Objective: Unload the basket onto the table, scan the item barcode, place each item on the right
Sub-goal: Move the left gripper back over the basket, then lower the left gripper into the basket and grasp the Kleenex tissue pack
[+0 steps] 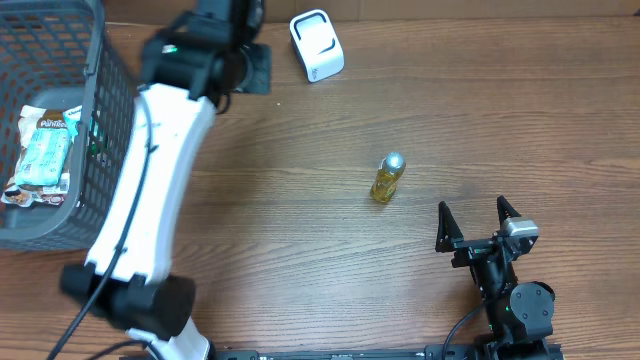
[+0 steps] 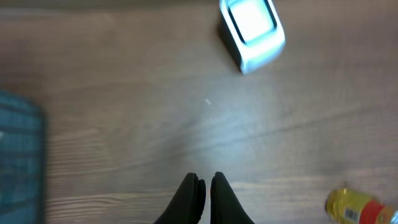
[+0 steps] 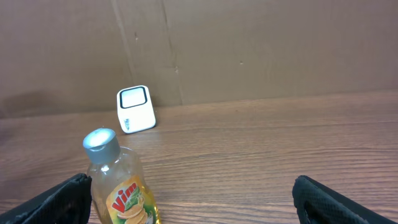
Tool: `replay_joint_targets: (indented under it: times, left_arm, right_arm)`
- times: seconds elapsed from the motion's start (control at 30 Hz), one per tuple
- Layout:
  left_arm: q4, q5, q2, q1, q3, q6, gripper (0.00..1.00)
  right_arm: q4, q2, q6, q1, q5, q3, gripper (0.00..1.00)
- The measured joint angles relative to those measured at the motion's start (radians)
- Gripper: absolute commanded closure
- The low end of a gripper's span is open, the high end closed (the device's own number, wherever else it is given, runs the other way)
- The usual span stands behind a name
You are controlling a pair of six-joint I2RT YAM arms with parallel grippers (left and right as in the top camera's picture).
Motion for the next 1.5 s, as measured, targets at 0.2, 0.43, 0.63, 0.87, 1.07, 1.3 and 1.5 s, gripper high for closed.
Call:
replay_joint_targets:
  times: [0.2,0.43,0.63,0.87,1.07,1.3,1.5]
  left_arm:
    - [-0.011,-0.083,-0.165,0.139,0.045,-0.057,0.85]
    - [-0.095,-0.117,-0.230,0.346,0.059,-0.106,0.80]
    - [-0.158,-0.118,-0.216,0.444,0.059,-0.117,0.80]
    - [-0.146,-0.117,-0.215,0.531,0.059,-0.136,0.59]
    - [-0.081,-0.118,-0.213,0.606,0.059,-0.152,0.25]
    - [-0.034,-0.118,-0.190,0.694,0.059,-0.153,0.00]
    - [-0.034,-0.052,-0.122,0.750,0.059,-0.135,0.00]
  right_arm:
    - [0.000,0.000,0.000,0.000,0.000,0.000,0.00]
    - [0.000,0.000,0.000,0.000,0.000,0.000,0.00]
    - [0.000,0.000,0.000,0.000,0.000,0.000,0.00]
    - [0.000,0.000,0.000,0.000,0.000,0.000,0.00]
    - [0.000,0.000,0.000,0.000,0.000,0.000,0.00]
    - [0.000,0.000,0.000,0.000,0.000,0.000,0.00]
    - [0.000,0.000,0.000,0.000,0.000,0.000,0.00]
